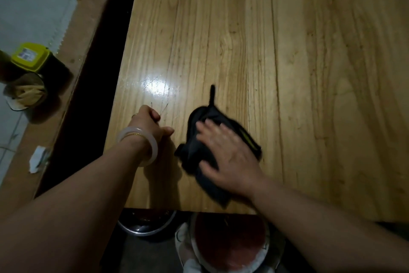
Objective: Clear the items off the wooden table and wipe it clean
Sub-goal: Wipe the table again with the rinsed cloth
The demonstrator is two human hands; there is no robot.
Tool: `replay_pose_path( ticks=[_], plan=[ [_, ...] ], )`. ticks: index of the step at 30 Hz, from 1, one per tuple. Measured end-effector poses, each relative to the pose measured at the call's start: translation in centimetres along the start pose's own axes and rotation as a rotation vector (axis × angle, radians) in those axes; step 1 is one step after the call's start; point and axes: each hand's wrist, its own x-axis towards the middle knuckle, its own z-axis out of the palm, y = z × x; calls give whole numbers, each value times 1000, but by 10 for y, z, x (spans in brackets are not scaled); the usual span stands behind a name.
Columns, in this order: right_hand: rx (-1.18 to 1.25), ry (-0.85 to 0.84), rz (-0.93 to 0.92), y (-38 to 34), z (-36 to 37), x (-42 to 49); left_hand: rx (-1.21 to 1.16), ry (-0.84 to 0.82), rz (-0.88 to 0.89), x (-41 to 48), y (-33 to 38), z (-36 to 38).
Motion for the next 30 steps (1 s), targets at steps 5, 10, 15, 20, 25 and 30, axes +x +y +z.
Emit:
replay_pose_path(
  ticks=[5,10,15,20,25,30],
  plan=[
    [-6,-181,-309,-6,12,-38,13,120,-51,-4,-3,11],
    [-26,-254,-458,32,-4,-35,0,139,-58,-3,-4,13],
    [-90,-79,-239,71,-27,-12,6,122,-68,0,-4,12],
    [-51,157,222,66,-33,18,-1,126,-84,1,-4,13],
    [-66,120,479,15,-10,14,-6,149,-94,-2,-4,16],
    [-64,76,236,-15,14,-35,-37,256,29,-28,12,37]
  ],
)
